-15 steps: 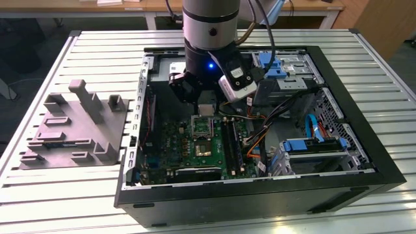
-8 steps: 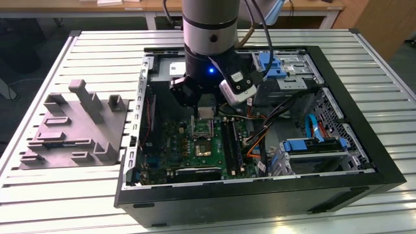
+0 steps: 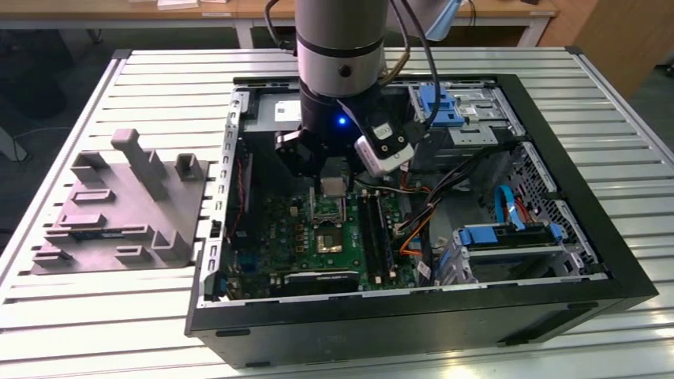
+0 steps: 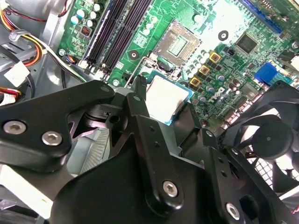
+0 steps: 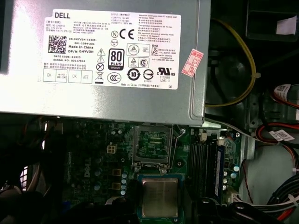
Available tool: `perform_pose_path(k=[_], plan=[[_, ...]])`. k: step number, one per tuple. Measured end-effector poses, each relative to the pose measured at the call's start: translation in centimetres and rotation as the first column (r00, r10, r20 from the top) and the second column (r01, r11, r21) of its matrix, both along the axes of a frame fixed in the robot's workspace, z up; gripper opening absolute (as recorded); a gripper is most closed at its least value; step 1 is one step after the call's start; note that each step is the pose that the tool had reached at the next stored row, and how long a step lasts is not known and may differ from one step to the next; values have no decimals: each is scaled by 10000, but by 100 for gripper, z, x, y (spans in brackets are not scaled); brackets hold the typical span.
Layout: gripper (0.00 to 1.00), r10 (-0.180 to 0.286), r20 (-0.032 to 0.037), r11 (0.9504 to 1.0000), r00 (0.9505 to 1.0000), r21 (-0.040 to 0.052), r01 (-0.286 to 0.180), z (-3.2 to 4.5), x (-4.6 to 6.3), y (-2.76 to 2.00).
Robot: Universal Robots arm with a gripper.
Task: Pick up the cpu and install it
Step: 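Place the cpu into insertion slot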
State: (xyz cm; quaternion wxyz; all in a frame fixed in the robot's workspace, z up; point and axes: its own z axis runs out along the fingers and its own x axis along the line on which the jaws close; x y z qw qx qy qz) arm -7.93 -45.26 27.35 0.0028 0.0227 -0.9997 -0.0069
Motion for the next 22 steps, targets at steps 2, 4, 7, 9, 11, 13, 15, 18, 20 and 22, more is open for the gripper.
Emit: perform_pose_path(k=[2, 4, 7, 9, 11, 13, 15, 18, 20, 22], plan=[[47, 0, 0, 10000, 10000, 0, 0, 0, -2, 0], [47, 0, 0, 10000, 10000, 0, 0, 0, -2, 0], [47, 0, 0, 10000, 10000, 0, 0, 0, -3, 0], [47, 0, 0, 10000, 10000, 0, 0, 0, -3, 0], [47, 0, 0, 10000, 10000, 1, 0, -2, -3, 0], [47, -19, 1, 10000, 10000, 2, 19, -28, -3, 0], [47, -51, 1, 10000, 10000, 1, 51, -64, -3, -1], [47, -52, 0, 10000, 10000, 0, 52, -118, -3, -3], [47, -52, -2, 10000, 10000, -2, 52, -153, -4, -31], [47, -54, -2, 10000, 10000, 0, 54, -189, -3, -75]])
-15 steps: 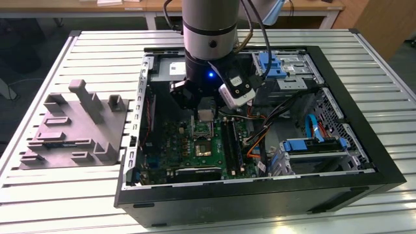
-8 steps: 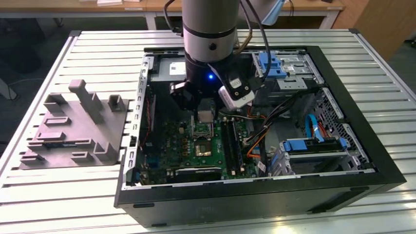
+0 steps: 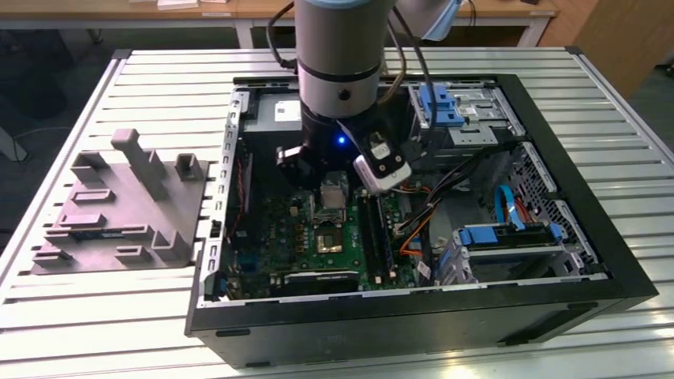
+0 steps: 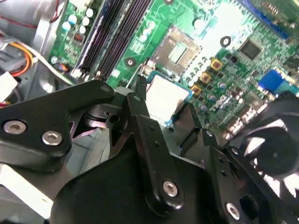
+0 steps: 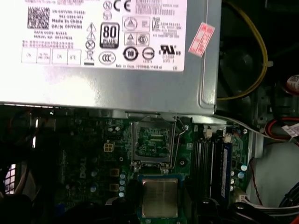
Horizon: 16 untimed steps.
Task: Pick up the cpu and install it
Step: 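Place the cpu into insertion slot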
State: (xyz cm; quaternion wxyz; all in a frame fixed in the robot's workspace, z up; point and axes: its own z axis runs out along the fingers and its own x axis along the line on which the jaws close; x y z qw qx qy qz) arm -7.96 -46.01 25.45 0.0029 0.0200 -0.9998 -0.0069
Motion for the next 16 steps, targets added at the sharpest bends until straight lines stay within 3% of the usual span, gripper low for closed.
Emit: perform_pose_path(k=[8, 16], plan=[[47, -198, 1, 9998, 9998, 2, 198, -145, -2, -81], [47, -220, -4, 9998, 9998, 1, 220, -281, -8, -90]])
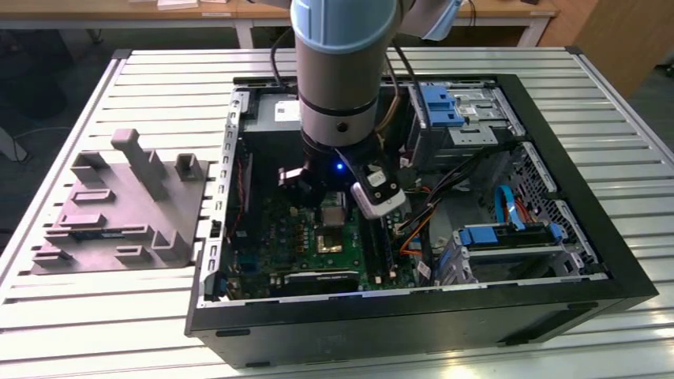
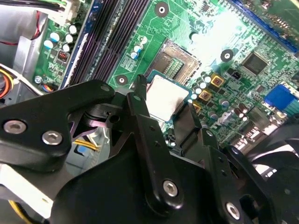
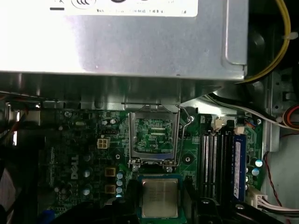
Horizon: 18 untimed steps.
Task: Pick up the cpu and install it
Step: 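Place the cpu into insertion slot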
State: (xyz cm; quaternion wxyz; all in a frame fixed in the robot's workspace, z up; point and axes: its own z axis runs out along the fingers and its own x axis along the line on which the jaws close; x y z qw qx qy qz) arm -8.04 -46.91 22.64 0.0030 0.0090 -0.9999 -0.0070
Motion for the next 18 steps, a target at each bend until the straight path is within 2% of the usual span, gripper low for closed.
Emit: perform_pose_path(k=[13, 18], plan=[[47, 0, 0, 10000, 10000, 0, 0, -25, 0, 0], [47, -16, -9, 10000, 10000, -2, 16, -64, -1, -15]])
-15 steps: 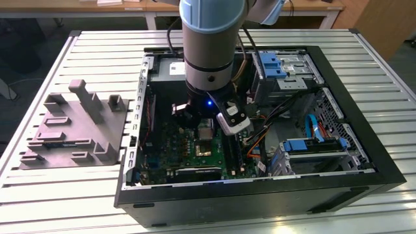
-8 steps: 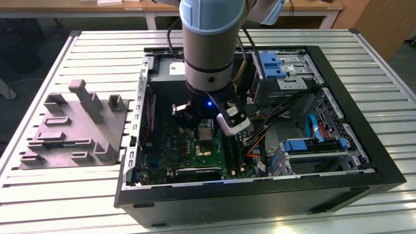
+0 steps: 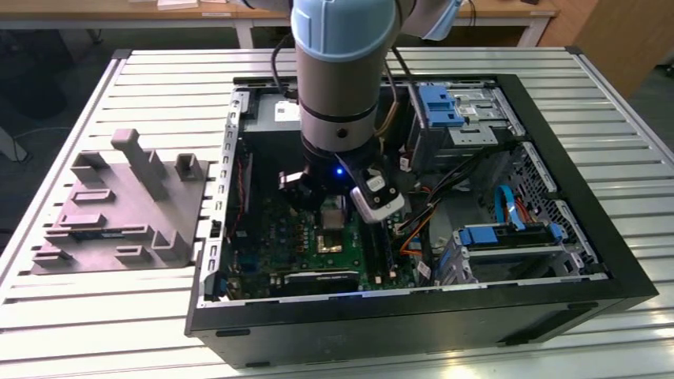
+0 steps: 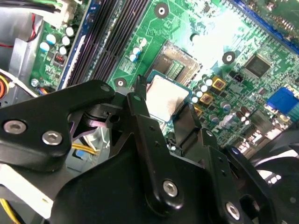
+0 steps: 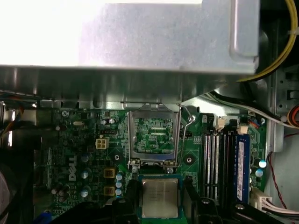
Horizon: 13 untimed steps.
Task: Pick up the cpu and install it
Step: 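Place the cpu into insertion slot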
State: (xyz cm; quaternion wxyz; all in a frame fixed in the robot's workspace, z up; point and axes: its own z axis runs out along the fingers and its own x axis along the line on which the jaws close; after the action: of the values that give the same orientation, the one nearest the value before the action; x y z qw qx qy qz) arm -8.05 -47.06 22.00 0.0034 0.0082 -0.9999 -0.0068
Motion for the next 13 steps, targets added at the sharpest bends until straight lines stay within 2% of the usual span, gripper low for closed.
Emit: perform_pose_path(k=[6, 13], plan=[[47, 5, -30, 10000, 10000, -17, -5, -70, 0, -76], [47, 45, -67, 10000, 10000, -17, -45, -197, -15, -96]])
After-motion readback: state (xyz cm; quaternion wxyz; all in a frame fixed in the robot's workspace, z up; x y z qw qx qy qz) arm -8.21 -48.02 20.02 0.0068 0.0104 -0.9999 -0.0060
